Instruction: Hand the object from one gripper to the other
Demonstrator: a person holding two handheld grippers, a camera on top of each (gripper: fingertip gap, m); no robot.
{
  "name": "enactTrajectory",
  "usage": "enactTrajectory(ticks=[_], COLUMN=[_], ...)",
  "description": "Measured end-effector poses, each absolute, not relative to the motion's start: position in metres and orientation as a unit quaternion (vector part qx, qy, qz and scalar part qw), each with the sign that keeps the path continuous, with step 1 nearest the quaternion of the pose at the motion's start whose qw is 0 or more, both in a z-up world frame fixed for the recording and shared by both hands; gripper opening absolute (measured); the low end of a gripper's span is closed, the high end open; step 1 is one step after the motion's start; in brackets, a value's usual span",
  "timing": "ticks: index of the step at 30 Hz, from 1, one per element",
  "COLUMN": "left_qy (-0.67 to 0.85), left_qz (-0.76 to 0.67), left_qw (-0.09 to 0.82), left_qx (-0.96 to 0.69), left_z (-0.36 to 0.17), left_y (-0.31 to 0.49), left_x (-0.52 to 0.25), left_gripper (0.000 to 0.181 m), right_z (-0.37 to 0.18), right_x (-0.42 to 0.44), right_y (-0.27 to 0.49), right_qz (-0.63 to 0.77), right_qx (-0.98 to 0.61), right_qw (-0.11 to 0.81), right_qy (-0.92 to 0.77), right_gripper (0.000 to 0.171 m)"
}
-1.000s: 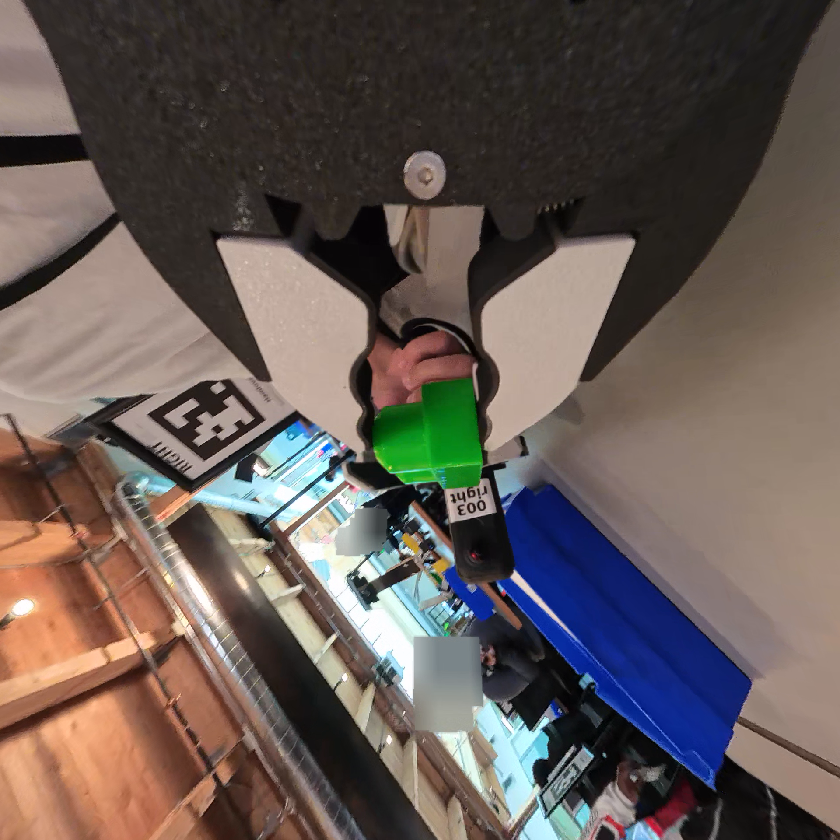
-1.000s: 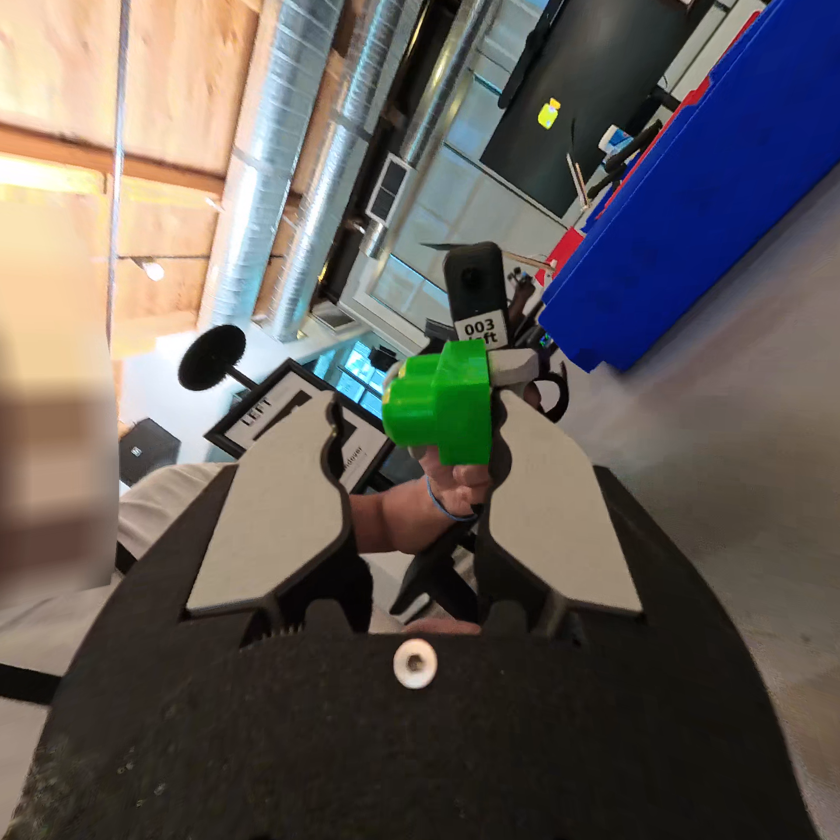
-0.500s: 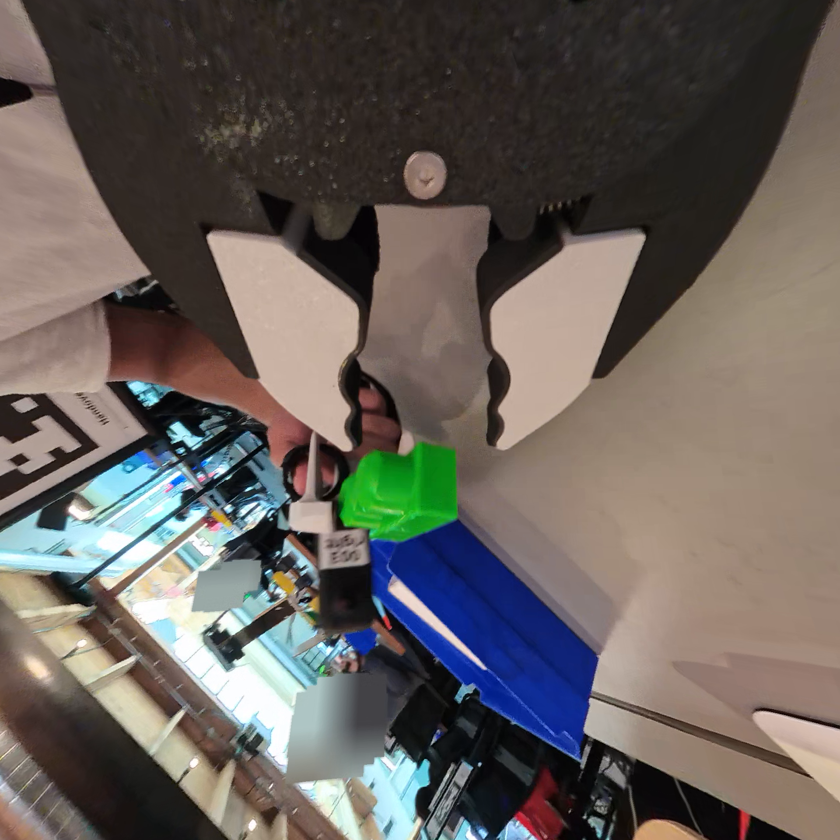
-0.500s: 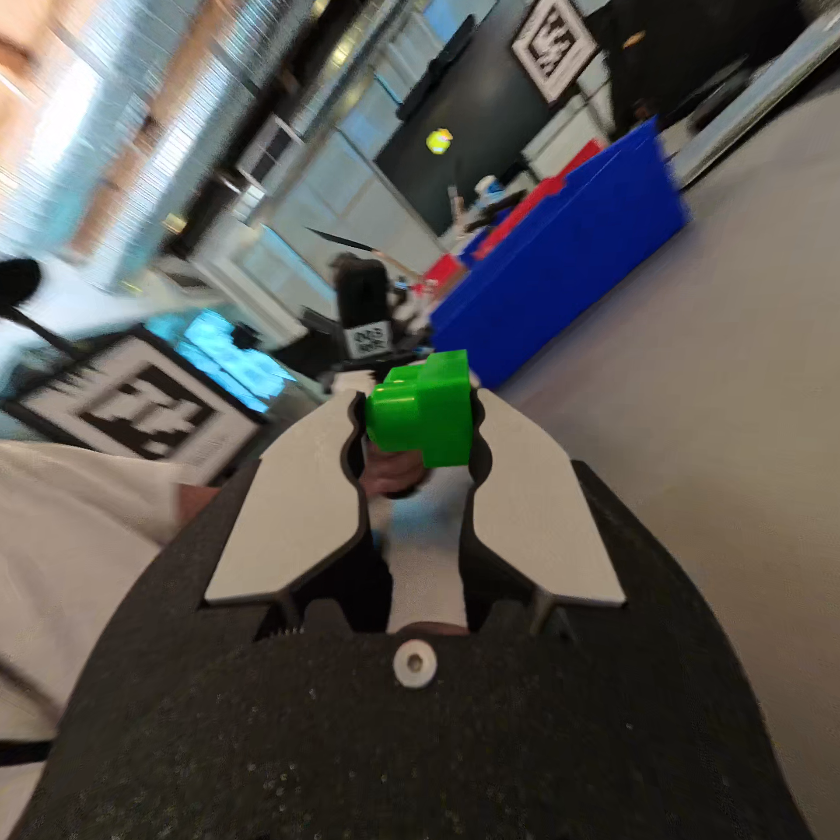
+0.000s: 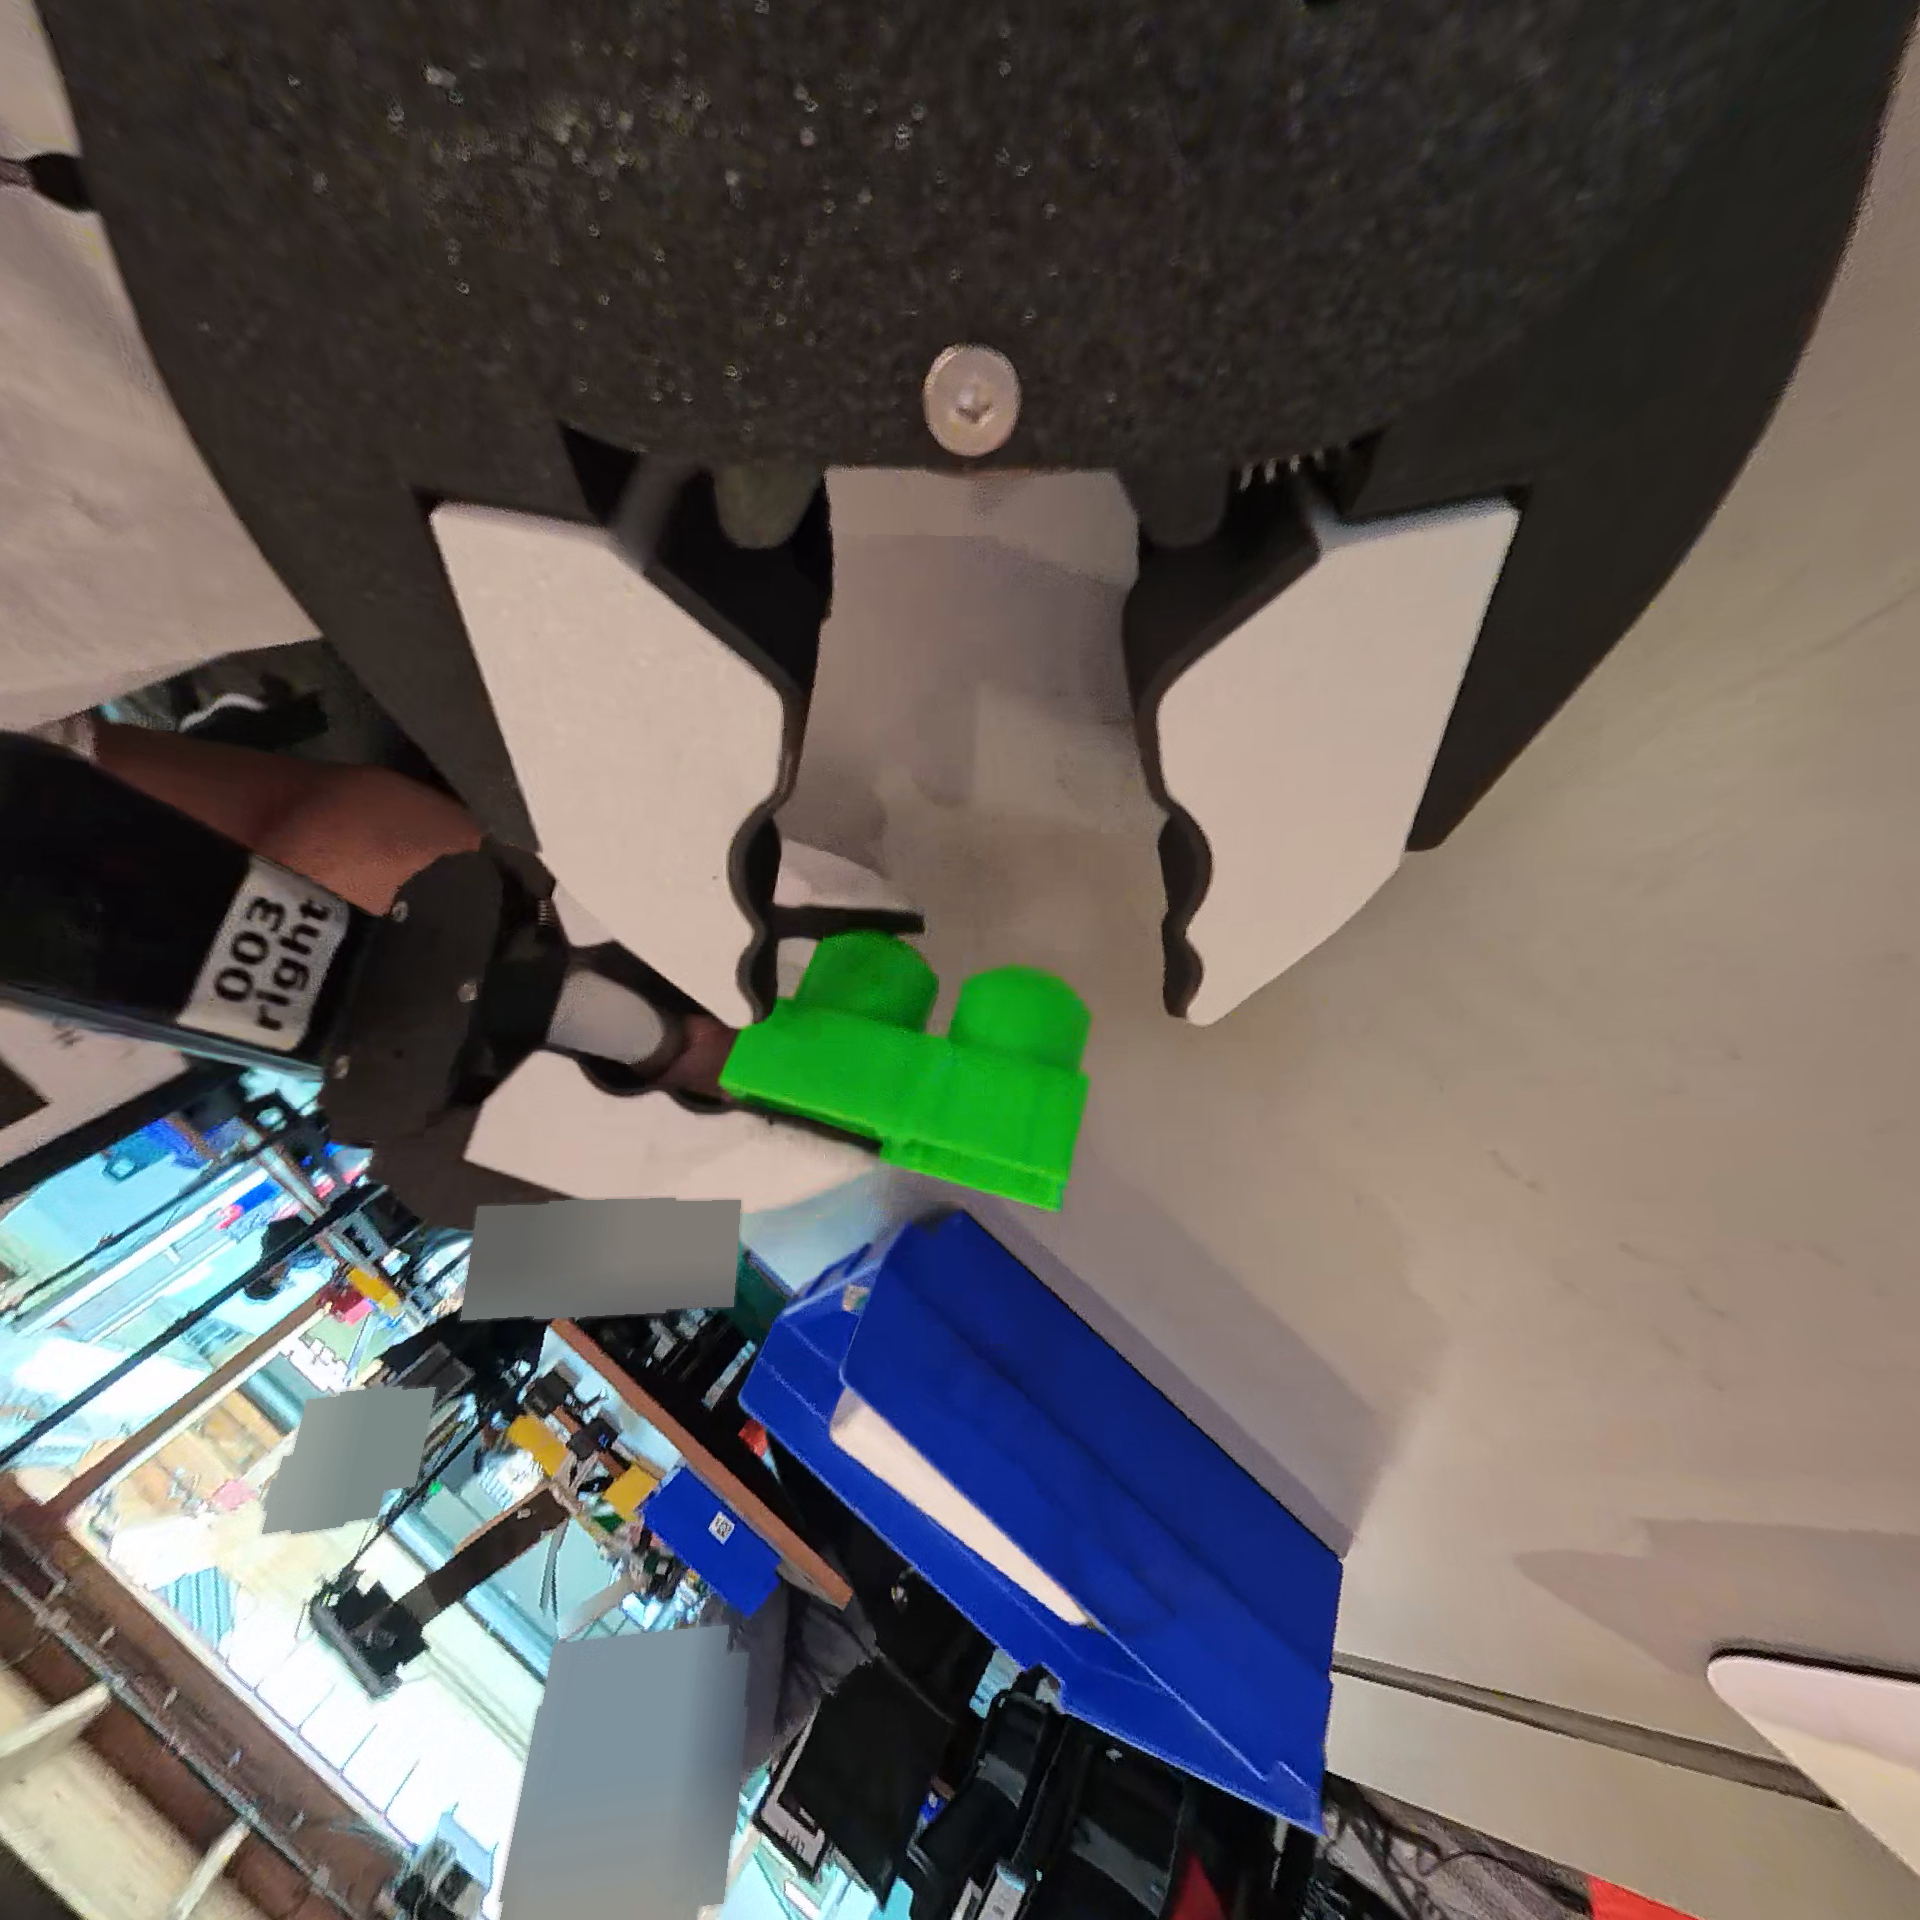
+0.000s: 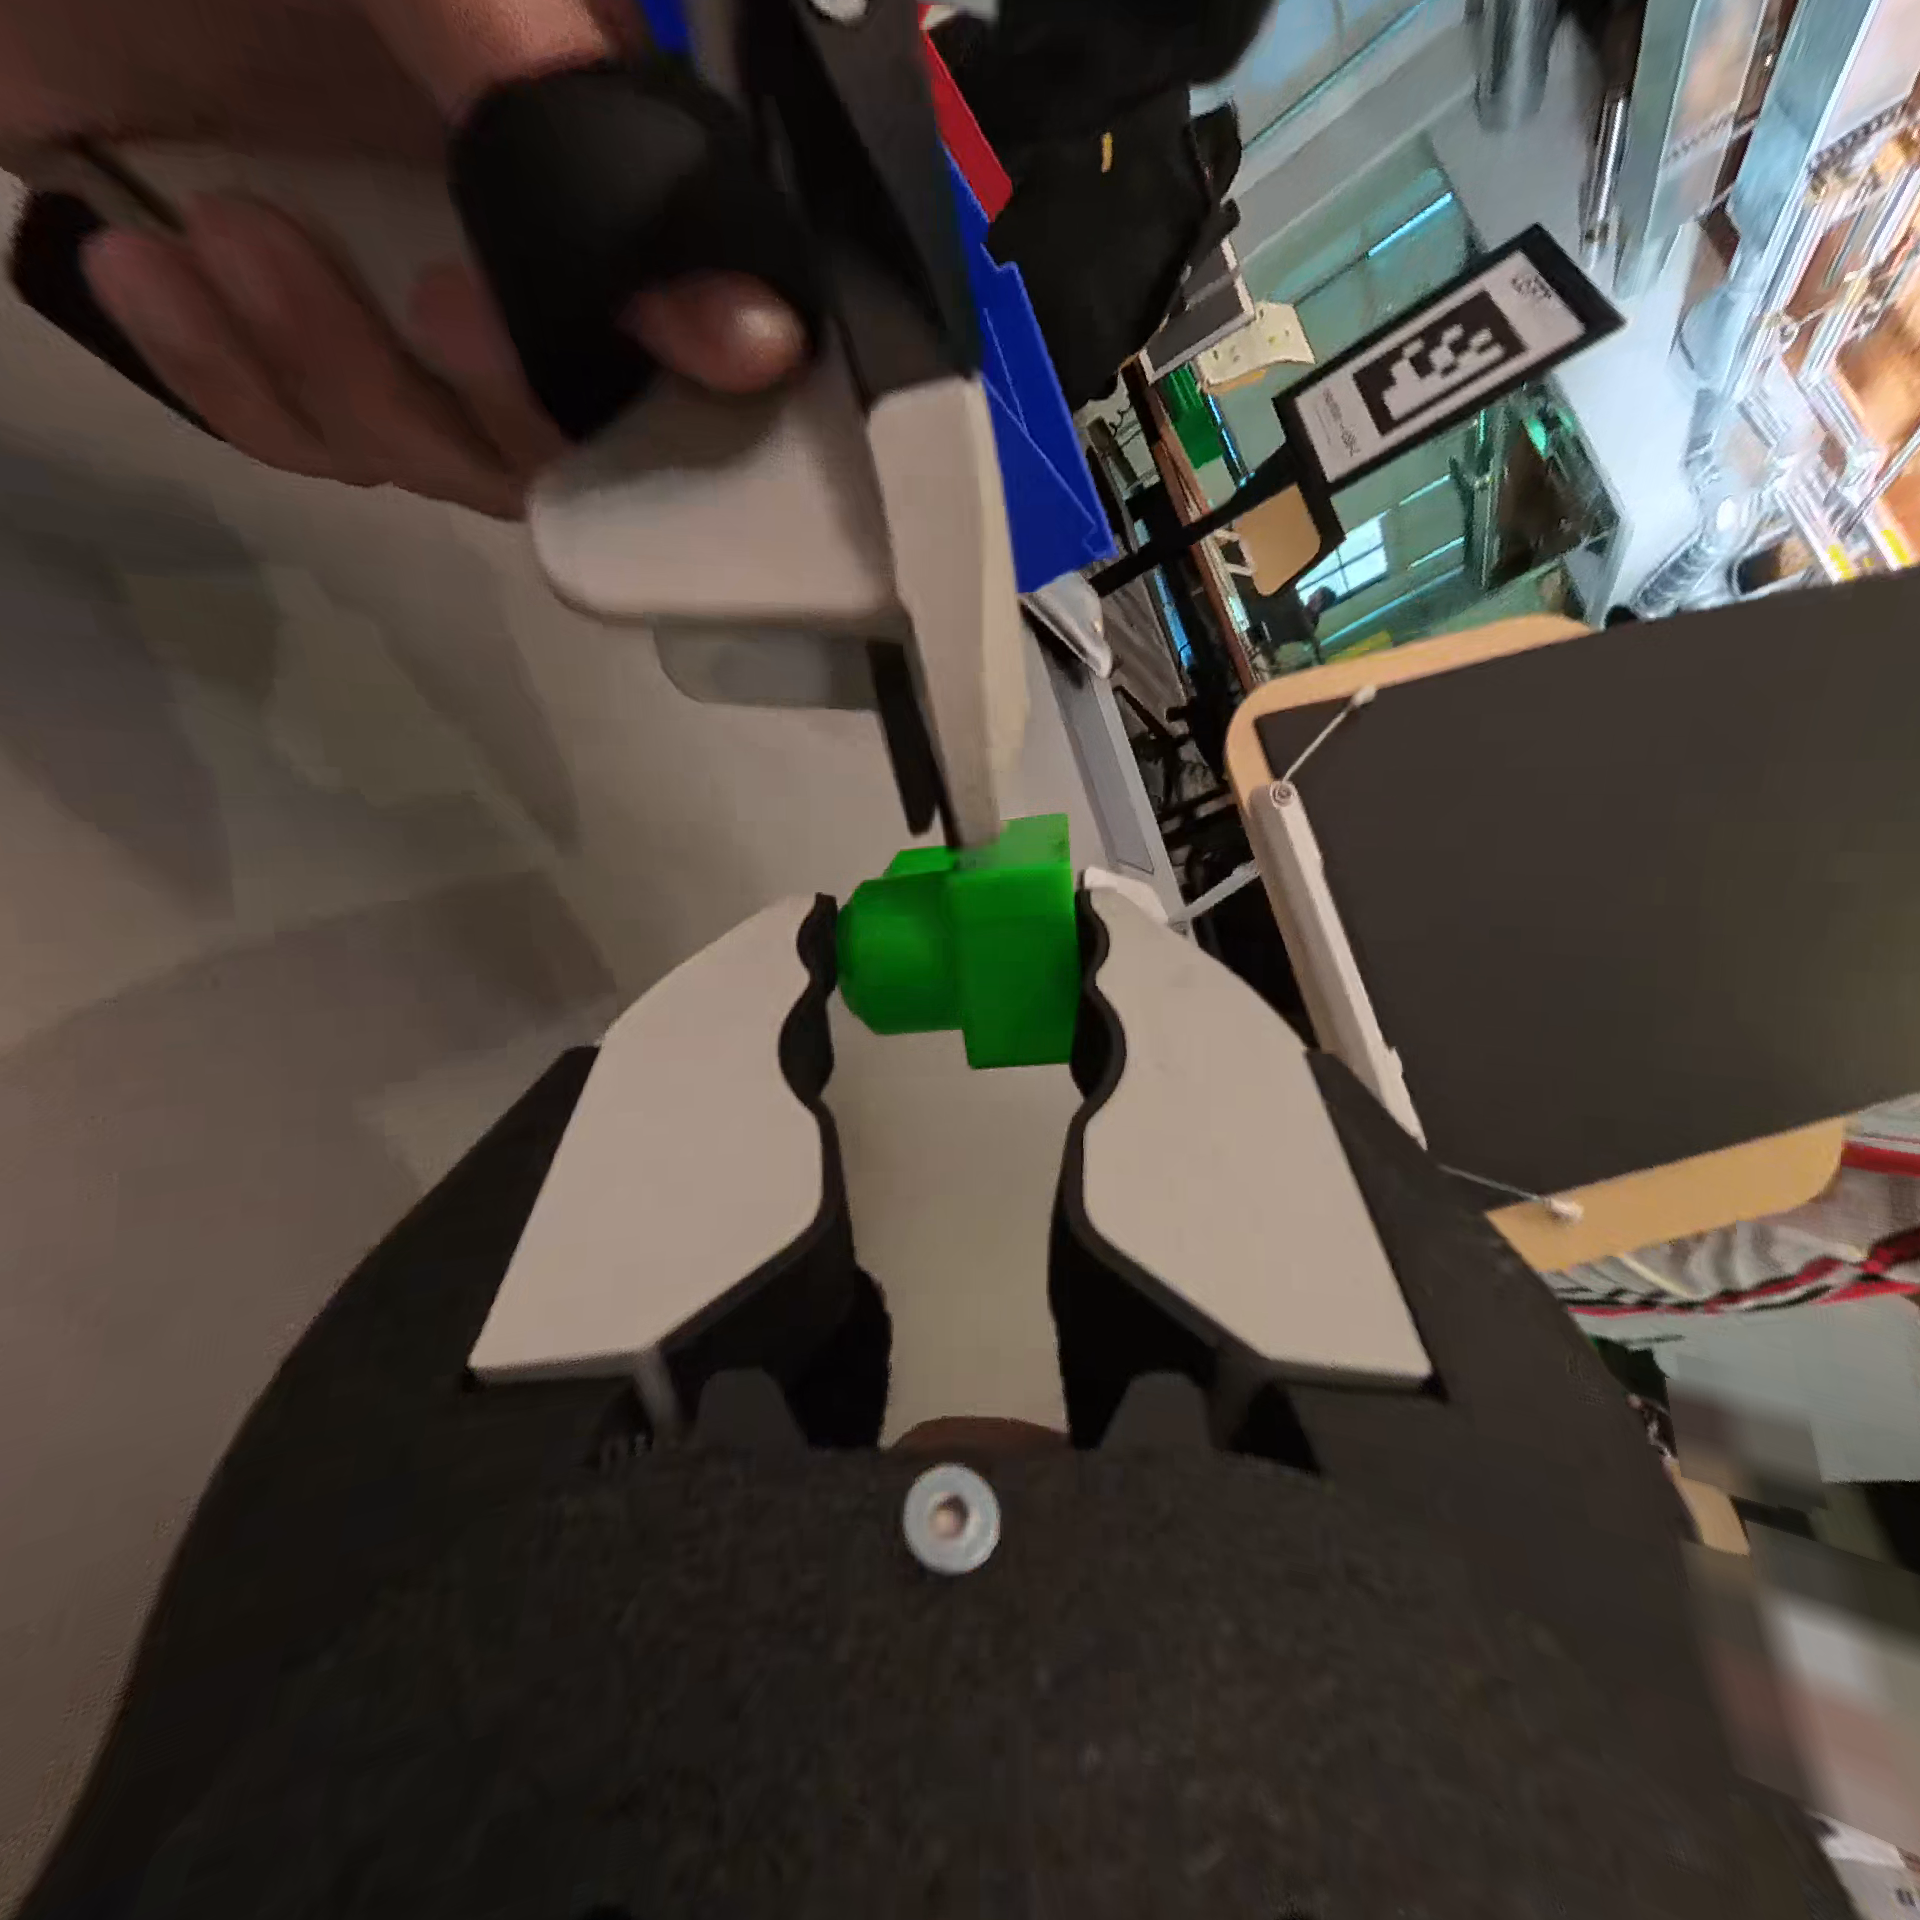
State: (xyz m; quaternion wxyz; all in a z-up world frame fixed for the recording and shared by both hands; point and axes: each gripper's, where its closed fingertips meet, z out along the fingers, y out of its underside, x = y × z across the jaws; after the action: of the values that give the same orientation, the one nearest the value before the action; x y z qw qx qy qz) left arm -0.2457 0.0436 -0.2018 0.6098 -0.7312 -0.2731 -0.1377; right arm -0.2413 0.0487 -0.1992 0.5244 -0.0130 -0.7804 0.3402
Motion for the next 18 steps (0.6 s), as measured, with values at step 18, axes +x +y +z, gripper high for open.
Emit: enactTrajectory(ticks=[18], left_qy=[-0.198], left_qz=[-0.087], left_qw=[0.561], left_qx=[-0.799], left_z=[-0.217], left_y=[0.048], left_x=[-0.231], left_gripper=[0.067], right_z=[-0.215], right_x=[-0.228], right_y=[0.029], right_qz=[0.350], right_qx=[-0.002], right_qw=[0.481], right_qy=[-0.804], right_gripper=[0.042])
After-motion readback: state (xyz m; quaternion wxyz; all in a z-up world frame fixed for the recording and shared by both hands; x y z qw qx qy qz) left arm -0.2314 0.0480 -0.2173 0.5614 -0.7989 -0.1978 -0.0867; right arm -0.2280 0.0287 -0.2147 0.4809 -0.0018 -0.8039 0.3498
